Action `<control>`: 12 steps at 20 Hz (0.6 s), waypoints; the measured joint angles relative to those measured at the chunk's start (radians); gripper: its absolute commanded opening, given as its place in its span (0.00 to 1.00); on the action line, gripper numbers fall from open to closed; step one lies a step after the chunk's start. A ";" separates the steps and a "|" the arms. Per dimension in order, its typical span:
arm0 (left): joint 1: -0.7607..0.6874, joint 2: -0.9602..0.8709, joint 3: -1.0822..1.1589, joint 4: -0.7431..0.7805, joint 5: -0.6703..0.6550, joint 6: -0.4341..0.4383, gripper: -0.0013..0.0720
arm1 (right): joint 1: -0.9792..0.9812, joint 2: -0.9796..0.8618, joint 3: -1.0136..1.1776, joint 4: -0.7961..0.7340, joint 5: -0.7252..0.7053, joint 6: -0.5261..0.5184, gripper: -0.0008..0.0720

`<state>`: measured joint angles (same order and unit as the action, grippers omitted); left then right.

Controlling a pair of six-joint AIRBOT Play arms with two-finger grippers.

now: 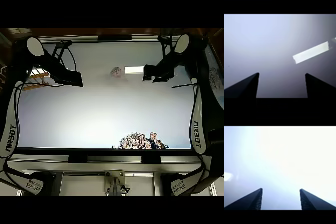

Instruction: Fold the shirts.

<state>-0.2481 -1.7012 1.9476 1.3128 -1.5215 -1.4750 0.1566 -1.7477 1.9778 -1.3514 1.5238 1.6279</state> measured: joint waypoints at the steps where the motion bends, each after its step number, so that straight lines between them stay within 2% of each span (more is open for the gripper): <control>1: -0.004 -0.006 0.000 0.012 -0.002 -0.005 0.97 | 0.010 -0.012 0.000 0.000 0.011 0.003 0.83; 12: -0.011 -0.021 0.000 0.051 -0.009 -0.014 0.97 | 0.031 -0.042 0.000 -0.009 0.047 0.013 0.83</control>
<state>-0.2592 -1.7218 1.9476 1.3636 -1.5303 -1.4891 0.1871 -1.7901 1.9781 -1.3605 1.5703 1.6413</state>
